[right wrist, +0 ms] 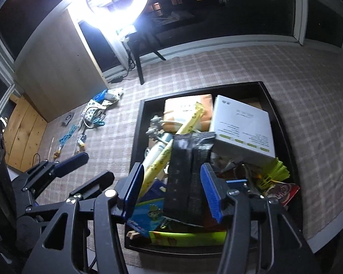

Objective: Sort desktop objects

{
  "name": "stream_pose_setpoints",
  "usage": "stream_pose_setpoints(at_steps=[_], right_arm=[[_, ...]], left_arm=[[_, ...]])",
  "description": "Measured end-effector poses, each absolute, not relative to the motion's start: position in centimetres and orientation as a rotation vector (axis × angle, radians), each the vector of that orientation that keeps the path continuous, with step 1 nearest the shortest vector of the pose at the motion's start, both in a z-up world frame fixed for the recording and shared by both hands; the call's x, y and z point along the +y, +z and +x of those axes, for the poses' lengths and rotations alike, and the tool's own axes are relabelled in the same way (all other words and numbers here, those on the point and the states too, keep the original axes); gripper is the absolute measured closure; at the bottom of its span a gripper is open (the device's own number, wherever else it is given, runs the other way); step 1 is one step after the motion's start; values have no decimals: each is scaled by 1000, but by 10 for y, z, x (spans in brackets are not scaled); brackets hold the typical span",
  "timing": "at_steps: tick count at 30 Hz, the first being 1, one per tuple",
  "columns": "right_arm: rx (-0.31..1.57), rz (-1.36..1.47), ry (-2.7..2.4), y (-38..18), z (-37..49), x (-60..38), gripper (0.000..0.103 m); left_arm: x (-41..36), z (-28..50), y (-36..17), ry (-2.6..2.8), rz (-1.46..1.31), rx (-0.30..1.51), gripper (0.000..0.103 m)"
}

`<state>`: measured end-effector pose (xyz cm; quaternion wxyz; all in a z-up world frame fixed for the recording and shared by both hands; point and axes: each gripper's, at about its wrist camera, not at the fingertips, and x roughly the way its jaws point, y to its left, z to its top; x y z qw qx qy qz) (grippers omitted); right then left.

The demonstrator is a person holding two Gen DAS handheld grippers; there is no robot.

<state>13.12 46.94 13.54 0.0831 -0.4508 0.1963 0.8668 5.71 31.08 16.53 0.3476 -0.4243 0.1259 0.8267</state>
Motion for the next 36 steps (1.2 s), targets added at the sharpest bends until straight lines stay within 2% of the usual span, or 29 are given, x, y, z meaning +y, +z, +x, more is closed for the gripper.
stream_pose_setpoints(at_steps=[14, 17, 36], right_arm=[[484, -1323, 2682, 147, 114, 387, 47], [469, -1333, 2695, 145, 108, 369, 43], [422, -1379, 2750, 125, 72, 277, 41]], left_arm=[[218, 42, 171, 2314, -1119, 266, 29], [197, 37, 169, 2340, -1143, 247, 28], [72, 6, 143, 2486, -1289, 170, 24]])
